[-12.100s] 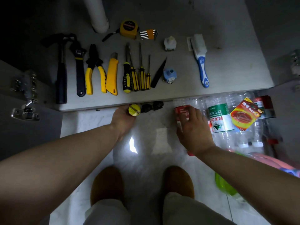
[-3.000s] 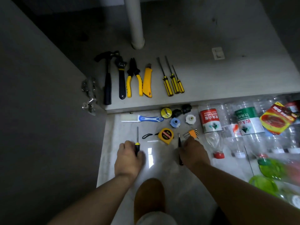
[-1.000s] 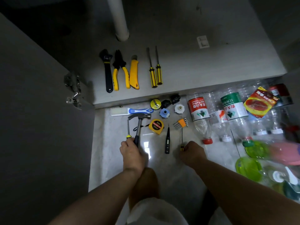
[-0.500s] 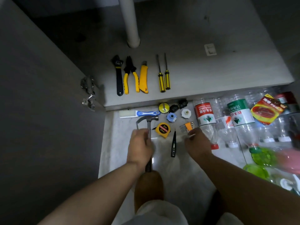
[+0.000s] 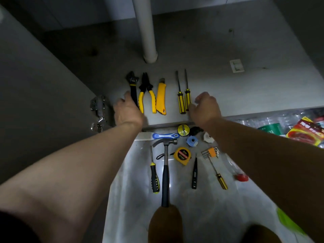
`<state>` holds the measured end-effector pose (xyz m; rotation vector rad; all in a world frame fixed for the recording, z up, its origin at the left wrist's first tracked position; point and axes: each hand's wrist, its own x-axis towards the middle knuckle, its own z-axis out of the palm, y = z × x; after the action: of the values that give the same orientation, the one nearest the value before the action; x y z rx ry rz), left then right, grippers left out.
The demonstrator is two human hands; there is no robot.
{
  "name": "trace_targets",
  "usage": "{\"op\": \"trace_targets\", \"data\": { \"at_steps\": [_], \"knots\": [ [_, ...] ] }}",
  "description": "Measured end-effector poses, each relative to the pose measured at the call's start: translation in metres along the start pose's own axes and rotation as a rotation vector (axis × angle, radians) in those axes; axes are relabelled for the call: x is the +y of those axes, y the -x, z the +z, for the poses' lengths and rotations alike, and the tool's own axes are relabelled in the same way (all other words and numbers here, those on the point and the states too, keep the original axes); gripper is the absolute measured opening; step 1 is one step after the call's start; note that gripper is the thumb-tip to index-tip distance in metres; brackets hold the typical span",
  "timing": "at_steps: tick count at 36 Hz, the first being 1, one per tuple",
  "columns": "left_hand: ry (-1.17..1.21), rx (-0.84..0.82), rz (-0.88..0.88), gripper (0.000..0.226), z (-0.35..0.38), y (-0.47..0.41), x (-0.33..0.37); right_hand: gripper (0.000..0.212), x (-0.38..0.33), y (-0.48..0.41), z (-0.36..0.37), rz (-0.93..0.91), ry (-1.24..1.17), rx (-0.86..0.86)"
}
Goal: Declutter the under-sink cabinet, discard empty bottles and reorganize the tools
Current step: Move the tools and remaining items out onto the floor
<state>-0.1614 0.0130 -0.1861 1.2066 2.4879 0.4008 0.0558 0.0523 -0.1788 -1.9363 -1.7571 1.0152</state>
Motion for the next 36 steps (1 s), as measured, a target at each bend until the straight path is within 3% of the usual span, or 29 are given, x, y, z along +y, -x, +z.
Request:
{"op": "trace_targets", "data": {
  "at_steps": [4,9,10,14,18,22,26,32,36],
  "knots": [
    [-0.005,-0.002,-0.045,0.047,0.002,-0.016,0.004,0.035,-0.008,-0.022,0.005,0.07,0.088,-0.031],
    [0.002,-0.1,-0.191,0.063,0.003,-0.024,0.012,0.009,-0.01,-0.031,0.011,0.136,0.166,-0.019],
    [0.001,-0.109,-0.206,0.063,0.003,-0.025,0.012,0.012,-0.01,-0.031,0.012,0.139,0.182,-0.012],
    [0.042,-0.113,-0.218,0.04,0.004,-0.024,0.007,0.02,-0.007,-0.025,0.01,0.164,0.185,-0.01],
    [0.288,-0.085,-0.246,0.026,0.009,-0.012,-0.003,0.027,0.012,-0.008,0.007,0.207,0.031,-0.043],
    [0.6,-0.005,-0.289,0.016,0.012,0.03,-0.006,0.021,0.035,0.039,-0.002,0.201,-0.145,0.015],
    [0.757,0.0,-0.206,0.009,0.008,0.095,-0.016,0.009,0.064,0.092,-0.003,0.283,-0.197,-0.019],
    [0.788,-0.361,-0.096,0.013,0.006,0.179,-0.037,0.016,0.11,0.158,-0.003,0.324,-0.131,-0.153],
    [0.704,-0.606,-0.146,0.014,0.02,0.209,-0.048,0.014,0.129,0.181,-0.003,0.334,0.013,-0.315]
  ]
}}
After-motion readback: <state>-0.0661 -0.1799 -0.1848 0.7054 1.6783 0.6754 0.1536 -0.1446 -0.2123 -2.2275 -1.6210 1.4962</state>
